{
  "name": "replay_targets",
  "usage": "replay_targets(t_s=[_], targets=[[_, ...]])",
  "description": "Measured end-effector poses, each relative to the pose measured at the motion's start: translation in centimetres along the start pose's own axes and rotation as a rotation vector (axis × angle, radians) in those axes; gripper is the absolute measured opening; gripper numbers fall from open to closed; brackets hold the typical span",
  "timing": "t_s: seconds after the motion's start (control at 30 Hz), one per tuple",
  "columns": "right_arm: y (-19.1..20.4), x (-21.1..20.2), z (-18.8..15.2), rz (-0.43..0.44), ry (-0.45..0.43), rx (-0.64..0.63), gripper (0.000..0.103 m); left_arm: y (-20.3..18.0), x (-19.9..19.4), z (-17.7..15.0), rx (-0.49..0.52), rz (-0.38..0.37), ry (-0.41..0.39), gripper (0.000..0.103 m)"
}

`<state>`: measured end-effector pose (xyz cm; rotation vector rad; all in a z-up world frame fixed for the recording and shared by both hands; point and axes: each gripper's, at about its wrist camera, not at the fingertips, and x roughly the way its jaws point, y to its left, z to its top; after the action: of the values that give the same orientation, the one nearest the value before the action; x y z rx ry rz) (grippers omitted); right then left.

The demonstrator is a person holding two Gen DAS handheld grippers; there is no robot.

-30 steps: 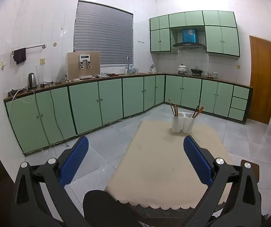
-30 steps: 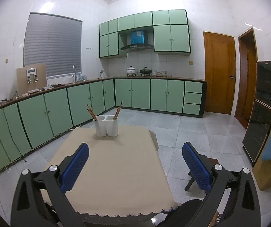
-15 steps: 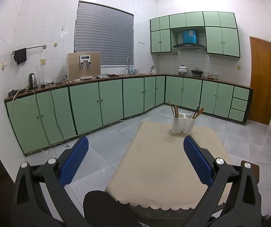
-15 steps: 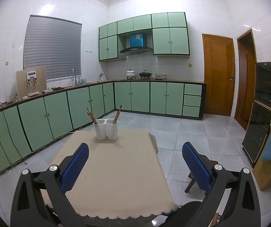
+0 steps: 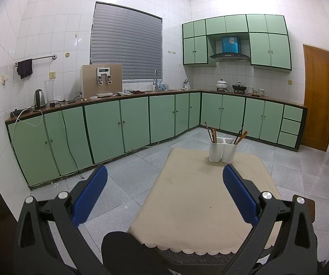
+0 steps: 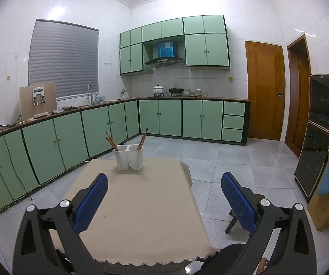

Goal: Organize utensils

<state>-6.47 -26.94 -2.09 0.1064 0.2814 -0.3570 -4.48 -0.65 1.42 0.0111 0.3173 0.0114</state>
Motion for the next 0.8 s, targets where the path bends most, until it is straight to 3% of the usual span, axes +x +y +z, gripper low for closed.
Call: replay_targets(t_s=[0.8], targets=[[-0.18, -0.17, 0.11, -0.004, 0.000, 0.008, 0.097, -0.06, -0.16, 0.16, 0.002, 0.001, -0.002, 0.098]])
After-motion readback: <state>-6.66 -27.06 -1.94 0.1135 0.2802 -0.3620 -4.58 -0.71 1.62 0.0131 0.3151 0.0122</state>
